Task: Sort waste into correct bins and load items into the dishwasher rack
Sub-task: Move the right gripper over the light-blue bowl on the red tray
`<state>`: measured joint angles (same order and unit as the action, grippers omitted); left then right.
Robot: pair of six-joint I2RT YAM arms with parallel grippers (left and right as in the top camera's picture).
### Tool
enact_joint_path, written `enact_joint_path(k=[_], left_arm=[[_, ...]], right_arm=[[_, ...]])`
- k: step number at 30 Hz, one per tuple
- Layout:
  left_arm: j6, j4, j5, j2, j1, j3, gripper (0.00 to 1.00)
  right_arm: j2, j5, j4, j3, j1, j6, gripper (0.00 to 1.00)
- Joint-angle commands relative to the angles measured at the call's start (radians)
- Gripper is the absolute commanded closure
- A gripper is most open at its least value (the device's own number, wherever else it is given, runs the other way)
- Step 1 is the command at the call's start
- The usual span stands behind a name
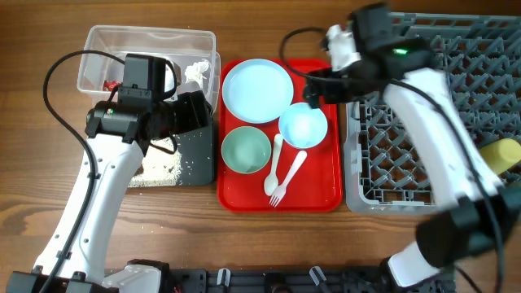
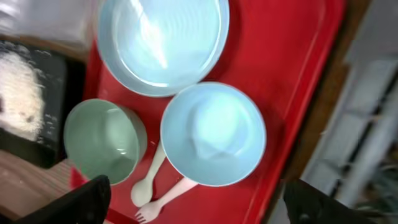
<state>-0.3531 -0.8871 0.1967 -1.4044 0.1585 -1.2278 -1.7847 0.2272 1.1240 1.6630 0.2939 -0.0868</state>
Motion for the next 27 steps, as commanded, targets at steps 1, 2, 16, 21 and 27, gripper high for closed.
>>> enact_joint_path(k=[1,2,16,21,27], left_arm=[[0.006,-0.001,-0.016,0.001,-0.002,0.000,0.18],[0.006,-0.001,-0.016,0.001,-0.002,0.000,0.18],[0.006,-0.001,-0.016,0.001,-0.002,0.000,0.18],[0.006,-0.001,-0.016,0.001,-0.002,0.000,0.18],[0.006,0.000,-0.016,0.001,-0.002,0.000,0.18]], right_arm=[[-0.134,-0.090,-0.003,-0.001,0.038,-0.134,0.11],[-0.163,-0.092,-0.005,-0.001,0.044,-0.143,0.12],[-0.378,-0.164,-0.001,-0.001,0.053,-0.257,0.22],[-0.373,-0.164,0.016,0.000,0.053,-0.256,0.25],[-0.286,-0.166,0.021,0.009,0.053,-0.219,0.23]])
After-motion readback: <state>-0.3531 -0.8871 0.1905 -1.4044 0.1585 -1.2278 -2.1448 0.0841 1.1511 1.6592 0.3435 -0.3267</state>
